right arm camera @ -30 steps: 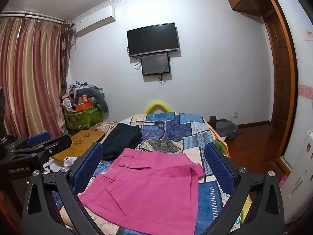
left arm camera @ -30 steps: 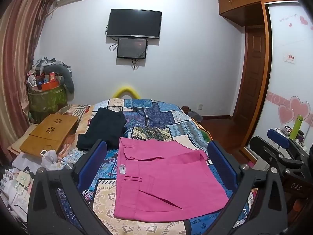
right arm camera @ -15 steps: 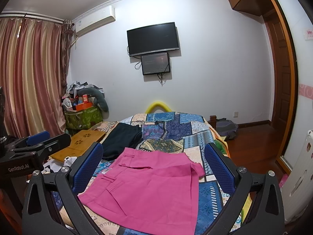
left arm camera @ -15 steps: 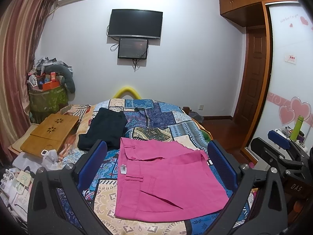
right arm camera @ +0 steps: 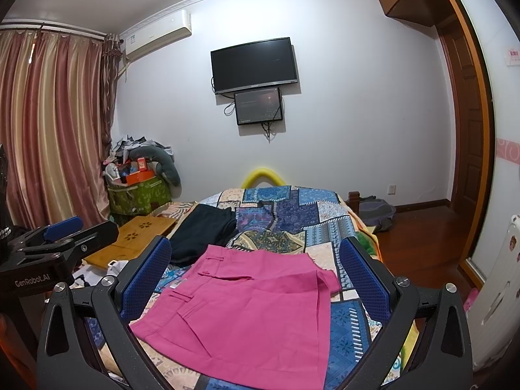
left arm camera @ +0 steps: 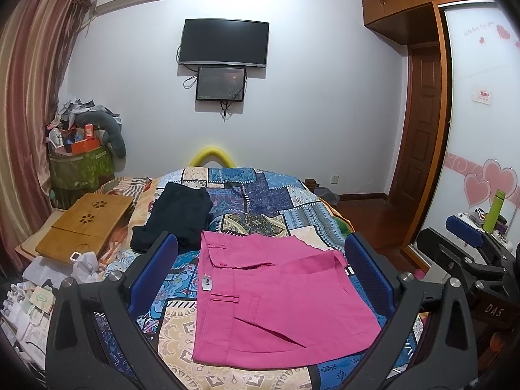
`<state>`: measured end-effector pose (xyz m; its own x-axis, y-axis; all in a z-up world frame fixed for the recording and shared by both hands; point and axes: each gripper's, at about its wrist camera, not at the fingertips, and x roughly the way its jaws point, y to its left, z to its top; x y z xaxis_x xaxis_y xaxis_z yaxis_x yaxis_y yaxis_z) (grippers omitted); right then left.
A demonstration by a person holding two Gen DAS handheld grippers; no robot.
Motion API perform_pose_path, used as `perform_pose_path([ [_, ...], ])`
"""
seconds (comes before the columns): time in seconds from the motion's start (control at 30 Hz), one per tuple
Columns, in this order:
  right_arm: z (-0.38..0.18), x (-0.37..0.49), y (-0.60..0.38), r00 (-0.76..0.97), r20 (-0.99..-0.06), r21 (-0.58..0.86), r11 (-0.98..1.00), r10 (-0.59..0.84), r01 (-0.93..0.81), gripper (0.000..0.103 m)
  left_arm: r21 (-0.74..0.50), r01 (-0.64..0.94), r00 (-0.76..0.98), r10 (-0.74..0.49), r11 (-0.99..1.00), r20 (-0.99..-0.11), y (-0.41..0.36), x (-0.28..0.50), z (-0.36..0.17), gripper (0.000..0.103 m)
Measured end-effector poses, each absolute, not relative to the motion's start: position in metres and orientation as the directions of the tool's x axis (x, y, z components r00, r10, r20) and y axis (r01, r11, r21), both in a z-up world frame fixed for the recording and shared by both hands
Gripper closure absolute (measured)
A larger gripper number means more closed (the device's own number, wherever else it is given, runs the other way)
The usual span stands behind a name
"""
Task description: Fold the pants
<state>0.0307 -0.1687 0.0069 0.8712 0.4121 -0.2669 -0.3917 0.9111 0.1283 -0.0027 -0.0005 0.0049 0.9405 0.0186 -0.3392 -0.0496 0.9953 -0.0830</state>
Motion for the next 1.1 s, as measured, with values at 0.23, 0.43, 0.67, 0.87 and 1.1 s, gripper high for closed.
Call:
perform_pose_path([
  [0.23,0.0078,0.0305,-0.1698,0.871,-0.266,0.129,0.911,0.413,-0.392,0.000,-0.089,-0.046,0.940,0.013,0.995,-0.341,-0.0011,-0.0028,0.0056,0.000],
  [0.43,0.0083,0.0302,-0.1703,0.871,-0.267,0.129,0.911,0.413,-0.392,0.000,-0.086,-0.045,0.941,0.014,0.995,-0.339,-0.0007,-0.0010,0.0049,0.000],
  [0.67,0.0103,0.0300,-0.1700,0.871,-0.266,0.130,0.911,0.412,-0.391,0.000,-0.082,-0.042,0.942,0.012,0.996,-0.335,-0.0019,-0.0009,0.0026,0.000],
  [0.87,0.0115,0.0297,-0.1705,0.872,-0.265,0.128,0.912,0.410,-0.390,0.000,-0.079,-0.040,0.944,0.011,0.996,-0.331,-0.0020,-0.0018,0.0019,0.000],
  [1.1,0.0106,0.0303,-0.1714,0.872,-0.265,0.129,0.911,0.411,-0.391,0.000,-0.079,-0.041,0.944,0.012,0.996,-0.330,-0.0019,-0.0018,0.0017,0.000],
])
